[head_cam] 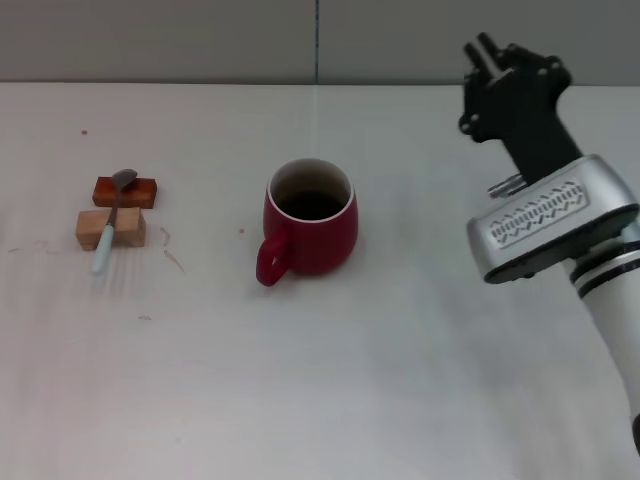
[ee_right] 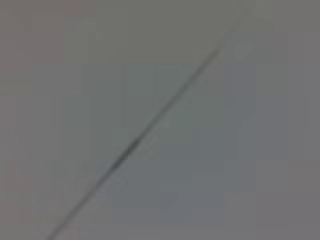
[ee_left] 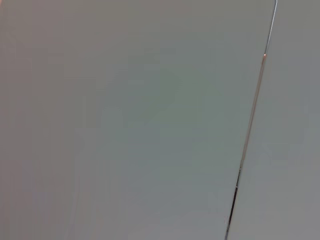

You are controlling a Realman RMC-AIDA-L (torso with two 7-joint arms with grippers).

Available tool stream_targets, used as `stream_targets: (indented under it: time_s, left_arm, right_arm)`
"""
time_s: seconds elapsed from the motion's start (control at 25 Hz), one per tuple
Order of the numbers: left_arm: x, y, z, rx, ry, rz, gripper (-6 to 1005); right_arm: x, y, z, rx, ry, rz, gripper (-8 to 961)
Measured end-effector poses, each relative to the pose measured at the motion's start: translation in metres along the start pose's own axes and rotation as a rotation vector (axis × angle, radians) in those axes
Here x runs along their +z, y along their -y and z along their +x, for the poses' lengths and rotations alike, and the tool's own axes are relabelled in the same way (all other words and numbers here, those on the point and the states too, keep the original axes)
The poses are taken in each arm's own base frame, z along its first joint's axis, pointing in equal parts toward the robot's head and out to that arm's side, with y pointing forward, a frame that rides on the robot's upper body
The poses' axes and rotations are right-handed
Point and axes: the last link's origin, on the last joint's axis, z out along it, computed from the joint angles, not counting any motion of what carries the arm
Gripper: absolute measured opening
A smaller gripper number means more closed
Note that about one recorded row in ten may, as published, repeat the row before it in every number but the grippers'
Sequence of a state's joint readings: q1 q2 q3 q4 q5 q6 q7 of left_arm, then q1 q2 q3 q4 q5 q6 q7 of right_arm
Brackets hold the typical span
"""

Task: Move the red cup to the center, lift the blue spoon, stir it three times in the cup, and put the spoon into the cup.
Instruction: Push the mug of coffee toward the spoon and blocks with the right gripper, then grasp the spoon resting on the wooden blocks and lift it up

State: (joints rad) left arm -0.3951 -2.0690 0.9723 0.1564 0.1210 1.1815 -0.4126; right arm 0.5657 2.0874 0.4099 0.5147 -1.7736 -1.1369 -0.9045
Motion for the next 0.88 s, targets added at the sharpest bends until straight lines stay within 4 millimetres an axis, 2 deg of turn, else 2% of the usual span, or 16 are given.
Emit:
stream_targets:
  time_s: [0.08,0.12,0.16,0.28,0.32,0.36,0.52,0.6,0.76,0.88]
  left_arm:
    - [0.000,0.000,0.000,-0.005,0.000,-0.002,763]
    - [0.000,0.000,0.000,-0.006,-0.001,-0.002,762]
    - [0.000,0.000,0.000,-0.006,-0.001,-0.002,762]
    - [0.001,0.000,0.001,-0.005,-0.003,-0.003,761]
    - [0.001,0.001,0.002,-0.004,-0.006,-0.004,761]
    - [0.001,0.001,0.002,-0.004,-0.006,-0.004,760]
    - [0.003,0.001,0.004,-0.001,-0.013,-0.006,759]
    - [0.004,0.000,0.004,-0.001,-0.015,-0.008,758]
    - [0.007,-0.002,0.006,0.000,-0.023,-0.015,757]
    - [0.009,-0.003,0.008,0.005,-0.029,-0.019,756]
  right_arm:
    - [-0.010,0.018,0.010,0.013,-0.022,0.105,98]
    - [-0.024,0.036,0.020,0.052,-0.038,0.215,99]
    - [-0.024,0.036,0.020,0.052,-0.038,0.215,99]
    - [-0.049,0.059,0.033,0.131,-0.020,0.342,100]
    - [-0.069,0.072,0.042,0.213,0.010,0.411,100]
    - [-0.069,0.072,0.042,0.213,0.010,0.411,101]
    - [-0.104,0.093,0.058,0.401,0.088,0.457,103]
    - [-0.115,0.103,0.069,0.481,0.100,0.449,104]
    - [-0.132,0.117,0.083,0.582,0.097,0.446,228]
    - [-0.142,0.125,0.089,0.592,0.091,0.455,328]
